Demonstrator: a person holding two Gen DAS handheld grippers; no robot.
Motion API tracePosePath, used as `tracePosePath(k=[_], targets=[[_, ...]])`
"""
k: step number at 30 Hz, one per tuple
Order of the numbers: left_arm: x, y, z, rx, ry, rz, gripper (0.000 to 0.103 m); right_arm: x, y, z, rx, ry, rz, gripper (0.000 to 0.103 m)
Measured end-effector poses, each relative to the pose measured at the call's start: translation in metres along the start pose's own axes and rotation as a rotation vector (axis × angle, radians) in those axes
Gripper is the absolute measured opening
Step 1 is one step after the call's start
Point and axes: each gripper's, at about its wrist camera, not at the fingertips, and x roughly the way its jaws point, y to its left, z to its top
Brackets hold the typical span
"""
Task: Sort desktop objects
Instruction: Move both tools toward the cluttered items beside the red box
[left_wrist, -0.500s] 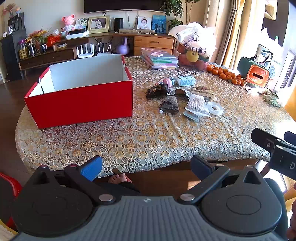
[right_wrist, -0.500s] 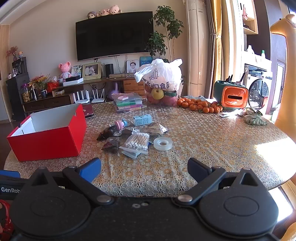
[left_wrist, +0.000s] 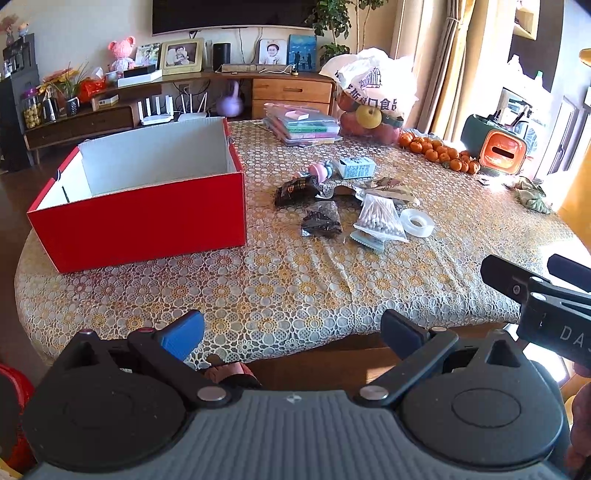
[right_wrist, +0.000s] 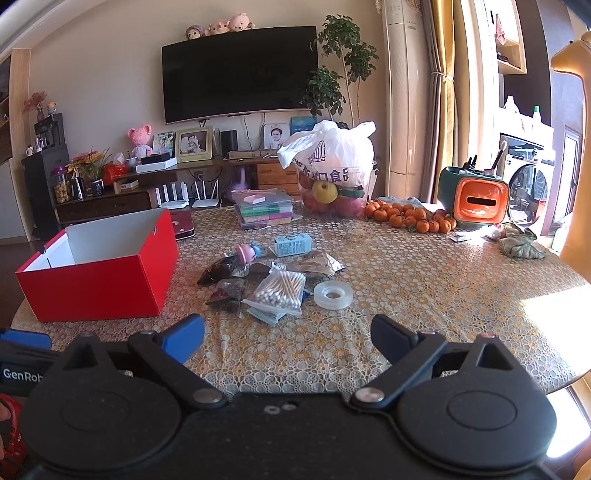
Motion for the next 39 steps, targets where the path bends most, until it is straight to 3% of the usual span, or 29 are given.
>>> tracePosePath(k=[13,29,39], targets=[[0.033,-0.019,0.024,0.046,-0.027,-0.081,0.102,0.044,-0.027,0.014,-0.019,0.024,-0.020,0.099],[0.076,-0.029,0.061,0.037,-0.038,-0.036,0.102,0.084,-0.059,0.020,-0.020,0.035,-0.069,0.096],[0.105,-0.031,0.085,0.001,-0.031,-0.062,0.102,0.111,-0.066,0.026,-0.007,0.069,-0.064,0.097]])
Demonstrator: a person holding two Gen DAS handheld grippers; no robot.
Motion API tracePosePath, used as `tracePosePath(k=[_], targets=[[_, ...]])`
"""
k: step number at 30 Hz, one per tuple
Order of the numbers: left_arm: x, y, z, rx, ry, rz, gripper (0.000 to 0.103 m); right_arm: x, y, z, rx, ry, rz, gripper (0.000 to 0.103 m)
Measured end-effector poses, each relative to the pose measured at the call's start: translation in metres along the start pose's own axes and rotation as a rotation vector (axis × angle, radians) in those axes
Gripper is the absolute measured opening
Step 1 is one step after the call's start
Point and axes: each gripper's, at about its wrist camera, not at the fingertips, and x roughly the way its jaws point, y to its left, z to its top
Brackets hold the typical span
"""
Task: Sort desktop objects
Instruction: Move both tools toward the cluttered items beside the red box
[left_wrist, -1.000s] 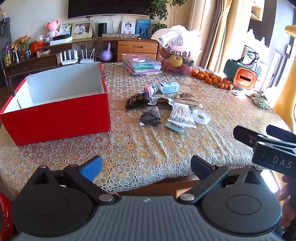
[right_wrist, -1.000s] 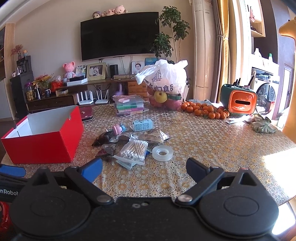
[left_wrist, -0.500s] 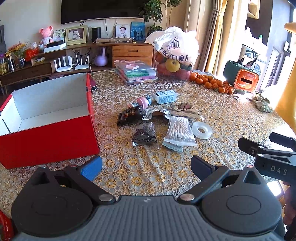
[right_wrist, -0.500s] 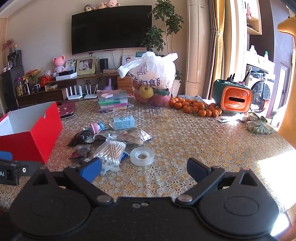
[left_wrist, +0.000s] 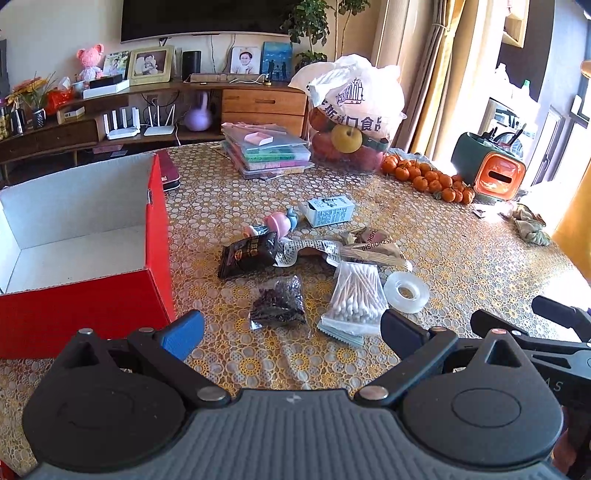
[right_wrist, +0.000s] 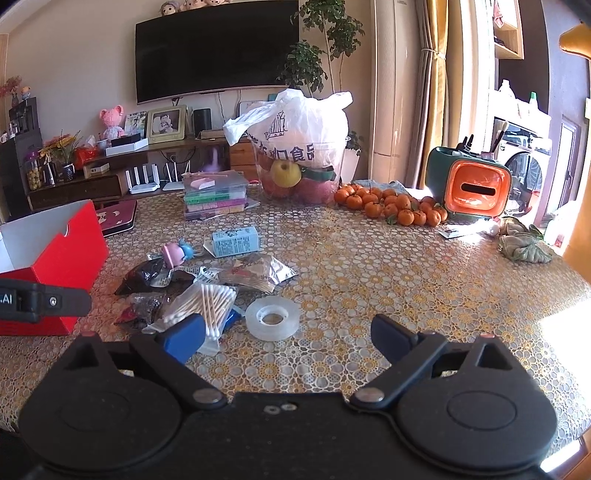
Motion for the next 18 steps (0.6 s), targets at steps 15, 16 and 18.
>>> tracePosePath(k=[15,16,18], targets=[[0.053,0.000,0.020,-0.035,0.038,0.045,0.102,0.039,-0.007,0.003,-0.003,0.041,-0.006,0.096],[0.056,0.000,0.020,-0.037,0.042,0.046,0.102,0.042,-0.007,0.003,-0.004,0.044,-0.005,0.096],[0.062,0.000,0.021,-0.035,0.050,0.054,0.101,0.047,-0.007,0.003,-0.011,0.050,-0.003,0.096]])
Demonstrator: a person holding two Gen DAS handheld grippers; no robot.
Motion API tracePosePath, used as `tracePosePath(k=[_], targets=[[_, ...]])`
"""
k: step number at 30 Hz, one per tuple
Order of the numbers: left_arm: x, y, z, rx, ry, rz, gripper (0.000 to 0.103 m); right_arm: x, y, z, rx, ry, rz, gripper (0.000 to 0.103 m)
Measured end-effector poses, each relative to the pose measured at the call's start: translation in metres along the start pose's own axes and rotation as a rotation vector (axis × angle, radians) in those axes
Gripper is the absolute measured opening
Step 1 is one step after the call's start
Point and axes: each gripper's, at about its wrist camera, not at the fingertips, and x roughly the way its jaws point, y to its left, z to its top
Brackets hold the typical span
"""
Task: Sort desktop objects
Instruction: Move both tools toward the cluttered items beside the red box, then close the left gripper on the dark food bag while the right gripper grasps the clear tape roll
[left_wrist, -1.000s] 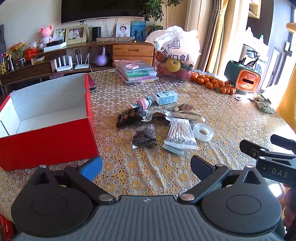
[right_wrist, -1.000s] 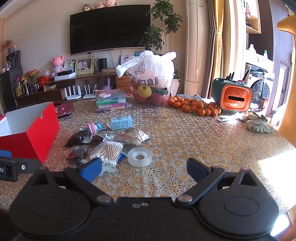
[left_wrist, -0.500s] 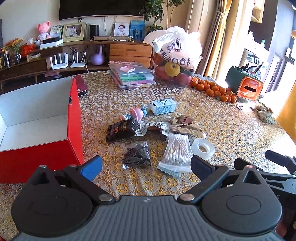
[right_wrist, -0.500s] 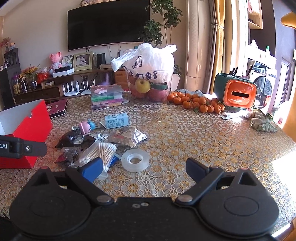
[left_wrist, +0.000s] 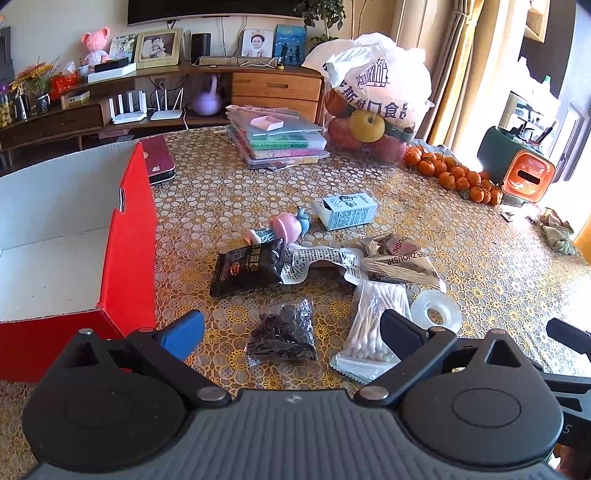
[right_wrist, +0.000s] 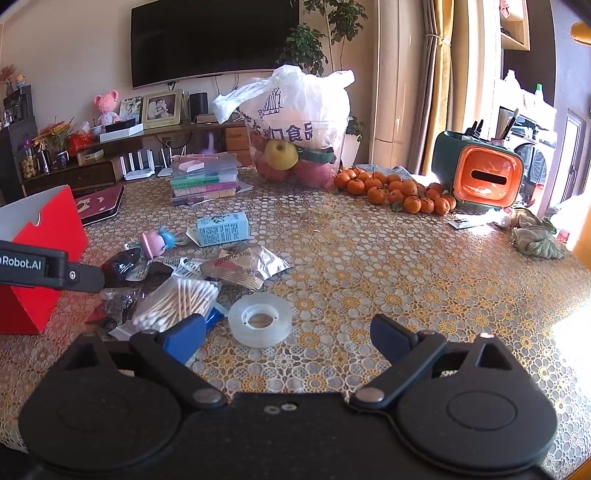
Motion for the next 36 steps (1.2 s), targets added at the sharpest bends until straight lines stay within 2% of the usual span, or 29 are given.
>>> tracePosePath(k=[15,20,28,36], targets=[[0.035,0.001,0.002,-0.016,0.025,0.039,0.101,0.045,0.007,-0.003,-0.046,0.049,0.001,0.091],[0.042,-0.002,-0.001,-0.008,0.013,0.059,0.095,0.056,0.007,-0.006,-0.050,0.066,0.007,0.091],[0.058,0.005,-0.007,-0.050,0.050,0.066,0.087,0.072,0.008,-0.009,-0.064,0.090,0.013,0.087],[0.067,0.013,-0.012,-0.099,0.075,0.061,0.085,0.083,0.010,-0.009,-0.067,0.103,0.019,0.084]])
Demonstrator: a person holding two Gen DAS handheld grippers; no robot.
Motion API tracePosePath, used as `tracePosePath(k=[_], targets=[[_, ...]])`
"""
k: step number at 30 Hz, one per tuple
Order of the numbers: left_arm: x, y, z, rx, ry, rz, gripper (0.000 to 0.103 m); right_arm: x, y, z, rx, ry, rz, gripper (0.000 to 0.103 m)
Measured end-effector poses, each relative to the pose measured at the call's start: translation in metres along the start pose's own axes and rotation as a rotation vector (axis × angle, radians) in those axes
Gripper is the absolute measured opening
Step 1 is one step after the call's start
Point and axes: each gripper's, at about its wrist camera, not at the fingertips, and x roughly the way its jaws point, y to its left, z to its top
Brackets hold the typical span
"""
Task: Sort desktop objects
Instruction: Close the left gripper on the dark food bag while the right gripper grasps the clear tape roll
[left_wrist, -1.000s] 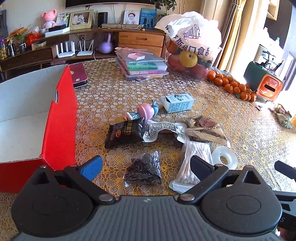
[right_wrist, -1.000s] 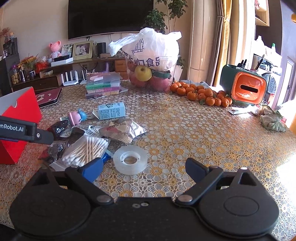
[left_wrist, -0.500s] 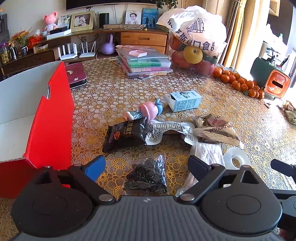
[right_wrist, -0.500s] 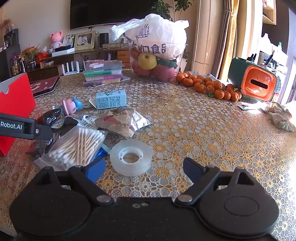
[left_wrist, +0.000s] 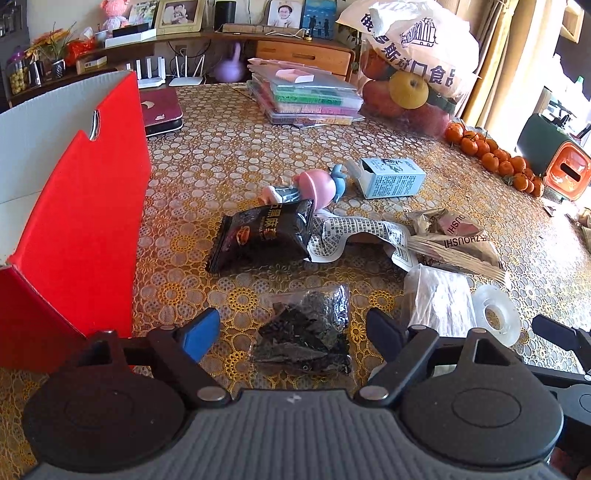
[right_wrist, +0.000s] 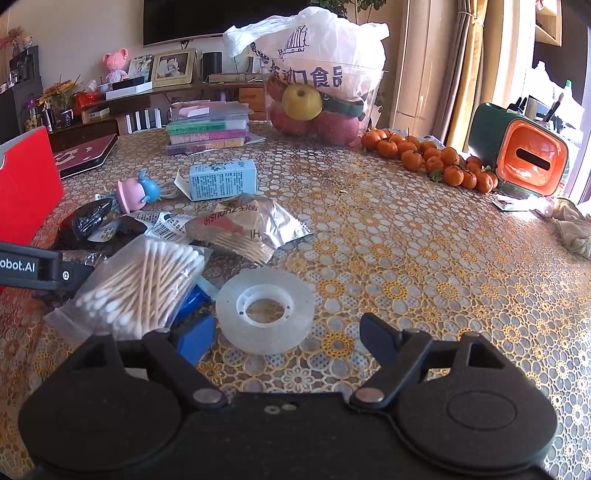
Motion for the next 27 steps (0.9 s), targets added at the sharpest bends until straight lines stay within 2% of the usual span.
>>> tracePosePath(k=[4,8,14,18,20,27], targets=[[0.0004,0.0010,0.0006,-0.010,-0.009,-0.004,0.083,0.0014,-0.0001,0.0005,0.006,-0.007,0.004,0.082],[-0.0010,0.0015,0.0001,-0.012,-0.015,-0.009,0.077,0.0016,0.0003,0.0019,0.011,-0.010,0.017,0.074],[-0.0049,-0.0005,-0.0039,-0.007,-0.019,-0.022,0.071,0.0013,0.0021,0.0025,0.020,-0.013,0.025,0.068],[-0.0061,0.0003,-0.0045,-0.009,-0.023,-0.021,0.063,0.0004,0.0041,0.0035,0.017,-0.013,0.034,0.058],[-0.0067,0.0009,-0.0046,-0.012,-0.024,-0.022,0.058,0.0001,0.0046,0.0040,0.016,-0.013,0.034,0.058],[-0.0078,-0.0004,-0.0057,-0.006,-0.026,-0.016,0.049,-0.0012,0.0028,0.0040,0.024,-0.011,0.015,0.058]])
